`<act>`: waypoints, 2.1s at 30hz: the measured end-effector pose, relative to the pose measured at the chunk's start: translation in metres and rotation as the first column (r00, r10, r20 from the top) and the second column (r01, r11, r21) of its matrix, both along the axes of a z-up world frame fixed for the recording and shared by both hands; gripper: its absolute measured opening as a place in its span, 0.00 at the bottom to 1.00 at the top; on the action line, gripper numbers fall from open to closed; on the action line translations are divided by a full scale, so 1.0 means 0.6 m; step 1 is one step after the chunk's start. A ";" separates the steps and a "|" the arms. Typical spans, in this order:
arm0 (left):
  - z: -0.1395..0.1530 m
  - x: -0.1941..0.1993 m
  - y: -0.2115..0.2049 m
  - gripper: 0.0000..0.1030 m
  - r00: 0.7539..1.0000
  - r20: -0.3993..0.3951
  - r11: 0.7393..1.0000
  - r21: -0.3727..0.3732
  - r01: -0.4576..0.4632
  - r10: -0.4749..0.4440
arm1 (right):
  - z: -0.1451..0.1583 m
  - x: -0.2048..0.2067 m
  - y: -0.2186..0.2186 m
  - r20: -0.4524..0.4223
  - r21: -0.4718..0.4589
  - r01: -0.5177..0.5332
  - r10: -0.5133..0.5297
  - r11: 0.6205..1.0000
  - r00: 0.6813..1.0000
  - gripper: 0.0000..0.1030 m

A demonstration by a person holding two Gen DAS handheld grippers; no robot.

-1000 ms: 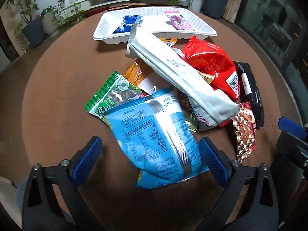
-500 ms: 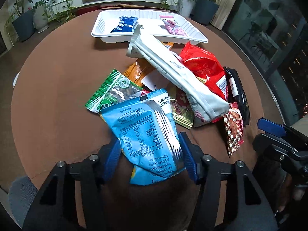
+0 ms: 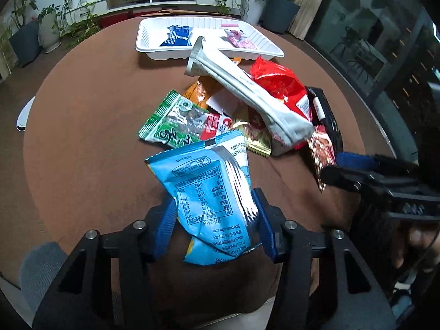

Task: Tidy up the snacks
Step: 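Grasp the light-blue bag with the left tool while the right tool grasps the red-and-white wafer pack, then carry both packs into the white tray and release them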

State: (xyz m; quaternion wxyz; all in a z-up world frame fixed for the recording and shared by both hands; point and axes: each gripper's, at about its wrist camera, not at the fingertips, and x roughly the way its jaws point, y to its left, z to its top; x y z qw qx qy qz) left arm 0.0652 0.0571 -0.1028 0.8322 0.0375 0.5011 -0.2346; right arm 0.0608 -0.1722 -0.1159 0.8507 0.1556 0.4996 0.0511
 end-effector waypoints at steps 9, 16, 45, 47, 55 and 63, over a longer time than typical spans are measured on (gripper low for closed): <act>-0.003 -0.009 0.000 0.49 1.000 0.006 1.000 -0.003 0.006 -0.006 | -0.022 0.030 0.018 -0.051 -0.113 -0.009 0.003 0.994 0.999 0.67; -0.004 -0.011 -0.001 0.49 1.000 0.012 1.000 0.009 0.004 -0.004 | -0.023 0.033 0.031 -0.036 -0.208 -0.037 0.030 0.977 0.999 0.45; 0.025 -0.005 0.045 0.49 0.999 0.008 0.995 -0.088 -0.052 0.053 | 0.045 -0.012 -0.052 0.025 0.222 0.020 -0.026 0.975 0.999 0.26; 0.036 0.002 0.058 0.49 0.998 0.016 0.993 -0.101 -0.066 0.068 | 0.054 -0.009 -0.074 0.038 0.232 0.047 -0.057 0.972 0.998 0.26; 0.084 0.064 0.105 0.49 0.991 0.060 0.985 -0.133 -0.112 0.121 | 0.085 0.012 -0.180 0.084 0.210 0.168 -0.189 0.963 0.978 0.26; 0.139 0.181 0.107 0.49 0.984 0.126 0.985 -0.132 -0.110 0.126 | 0.119 0.076 -0.253 0.139 0.159 0.221 -0.243 0.962 0.960 0.26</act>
